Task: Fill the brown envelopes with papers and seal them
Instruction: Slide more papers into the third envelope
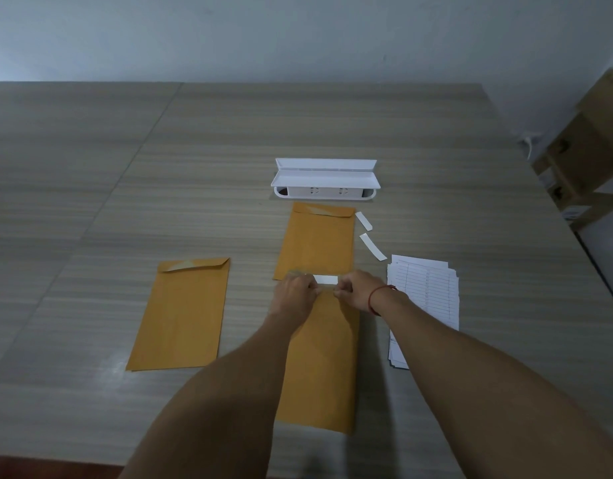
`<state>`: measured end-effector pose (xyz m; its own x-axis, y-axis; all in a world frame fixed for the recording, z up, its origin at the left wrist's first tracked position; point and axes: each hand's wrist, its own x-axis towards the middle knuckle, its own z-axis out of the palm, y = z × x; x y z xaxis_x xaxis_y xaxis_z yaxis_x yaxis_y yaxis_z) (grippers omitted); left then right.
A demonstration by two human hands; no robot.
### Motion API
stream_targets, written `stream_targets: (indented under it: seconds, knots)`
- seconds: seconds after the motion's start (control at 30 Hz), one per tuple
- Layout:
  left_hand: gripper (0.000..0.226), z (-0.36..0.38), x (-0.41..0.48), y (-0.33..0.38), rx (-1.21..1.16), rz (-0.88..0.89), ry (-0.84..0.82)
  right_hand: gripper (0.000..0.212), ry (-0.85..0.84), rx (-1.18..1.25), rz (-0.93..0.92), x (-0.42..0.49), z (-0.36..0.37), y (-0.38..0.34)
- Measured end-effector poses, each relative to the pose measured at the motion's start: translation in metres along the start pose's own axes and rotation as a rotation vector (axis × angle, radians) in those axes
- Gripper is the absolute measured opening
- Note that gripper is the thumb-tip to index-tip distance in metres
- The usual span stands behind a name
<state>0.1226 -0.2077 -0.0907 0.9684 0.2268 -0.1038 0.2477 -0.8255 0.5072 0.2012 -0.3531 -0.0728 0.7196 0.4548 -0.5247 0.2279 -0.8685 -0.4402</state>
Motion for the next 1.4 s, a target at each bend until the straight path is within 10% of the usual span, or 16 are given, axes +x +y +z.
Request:
stream_targets:
  seconds: [0.5, 1.4]
  knots:
    - [0.079, 0.013, -0.008, -0.023, 0.163, -0.174, -0.222, 0.020, 0.259, 0.384, 0.161, 0.016, 0.032, -0.001]
    - [0.081, 0.015, -0.003, -0.025, 0.163, -0.196, -0.285, 0.013, 0.457, 0.434, 0.358, 0.023, 0.051, -0.019]
